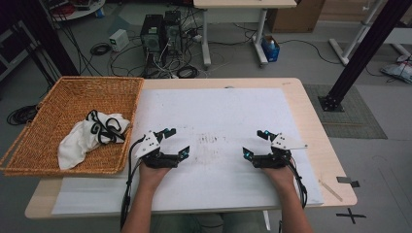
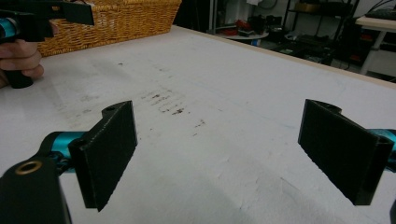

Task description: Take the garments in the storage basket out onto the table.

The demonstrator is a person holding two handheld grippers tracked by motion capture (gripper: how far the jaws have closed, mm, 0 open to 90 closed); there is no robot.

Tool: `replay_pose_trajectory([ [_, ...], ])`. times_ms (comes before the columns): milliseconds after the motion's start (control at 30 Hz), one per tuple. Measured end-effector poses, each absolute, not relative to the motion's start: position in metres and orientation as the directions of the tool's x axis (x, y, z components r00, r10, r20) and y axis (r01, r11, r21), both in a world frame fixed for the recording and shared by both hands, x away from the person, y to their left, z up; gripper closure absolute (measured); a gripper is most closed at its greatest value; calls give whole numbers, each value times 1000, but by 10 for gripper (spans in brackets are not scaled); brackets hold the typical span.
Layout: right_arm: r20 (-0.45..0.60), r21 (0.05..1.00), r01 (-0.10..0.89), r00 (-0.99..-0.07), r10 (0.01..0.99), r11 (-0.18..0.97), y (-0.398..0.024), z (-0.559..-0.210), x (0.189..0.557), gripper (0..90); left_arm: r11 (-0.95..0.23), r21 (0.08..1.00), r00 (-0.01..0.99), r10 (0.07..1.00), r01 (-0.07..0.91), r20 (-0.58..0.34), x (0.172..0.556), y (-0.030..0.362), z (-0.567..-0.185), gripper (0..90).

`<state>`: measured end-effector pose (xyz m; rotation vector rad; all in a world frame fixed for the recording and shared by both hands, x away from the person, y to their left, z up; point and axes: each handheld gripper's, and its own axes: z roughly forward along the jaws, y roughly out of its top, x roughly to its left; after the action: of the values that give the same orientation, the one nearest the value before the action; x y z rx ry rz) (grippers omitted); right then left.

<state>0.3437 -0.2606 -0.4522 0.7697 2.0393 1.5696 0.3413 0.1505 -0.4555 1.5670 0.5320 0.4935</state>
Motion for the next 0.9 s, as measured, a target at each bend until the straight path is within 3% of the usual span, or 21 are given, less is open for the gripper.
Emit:
replay_pose_trajectory([
  [900, -4, 968, 166, -741, 672, 189, -261, -452, 345, 115, -76, 996, 778, 628, 37, 19, 339, 147, -454, 148],
])
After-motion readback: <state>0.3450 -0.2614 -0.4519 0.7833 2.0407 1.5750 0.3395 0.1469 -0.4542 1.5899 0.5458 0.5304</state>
